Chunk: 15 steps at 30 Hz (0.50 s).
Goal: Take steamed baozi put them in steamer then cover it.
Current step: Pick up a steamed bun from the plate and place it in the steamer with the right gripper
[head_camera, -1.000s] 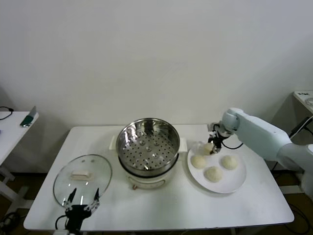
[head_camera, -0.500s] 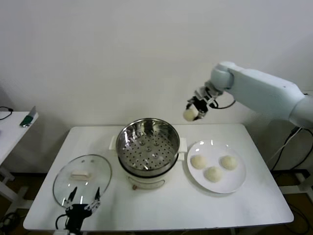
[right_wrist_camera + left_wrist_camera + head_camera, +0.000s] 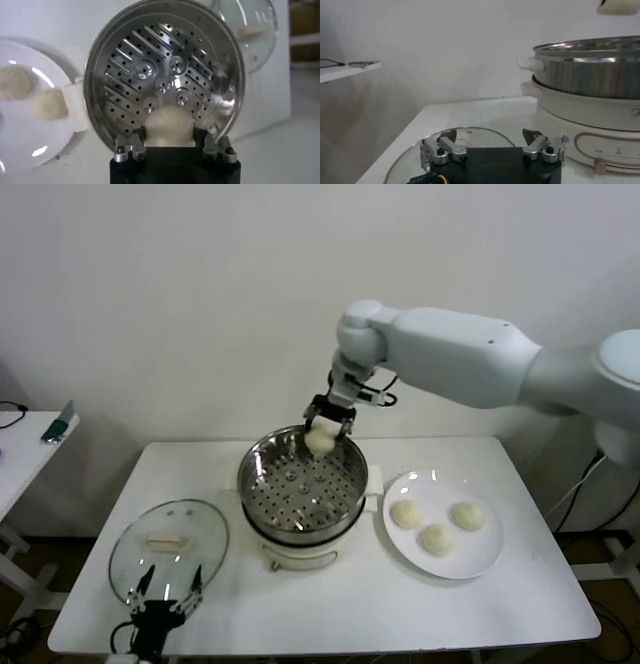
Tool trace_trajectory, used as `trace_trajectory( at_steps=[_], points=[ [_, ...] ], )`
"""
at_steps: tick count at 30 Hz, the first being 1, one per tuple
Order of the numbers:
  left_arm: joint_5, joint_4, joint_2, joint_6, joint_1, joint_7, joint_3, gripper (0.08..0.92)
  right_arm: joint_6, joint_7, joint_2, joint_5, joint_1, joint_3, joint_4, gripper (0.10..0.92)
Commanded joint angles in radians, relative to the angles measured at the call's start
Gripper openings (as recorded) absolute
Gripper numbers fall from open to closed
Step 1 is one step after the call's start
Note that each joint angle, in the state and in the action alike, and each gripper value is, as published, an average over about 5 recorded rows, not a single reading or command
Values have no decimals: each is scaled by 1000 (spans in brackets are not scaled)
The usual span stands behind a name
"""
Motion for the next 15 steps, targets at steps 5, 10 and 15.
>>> trace_trajectory(
  at_steps=[5, 10, 15],
  points=[
    [-1, 4, -5, -12, 9, -3, 6, 823, 182, 19, 196, -211, -182, 49, -299, 635],
    [-1, 8, -3, -14, 6, -3, 6, 823, 195, 28, 228, -258, -229, 83, -375, 634],
    [0, 20, -1, -16, -2, -4, 7, 823, 201, 49, 237, -295, -259, 107, -412, 636]
  ],
)
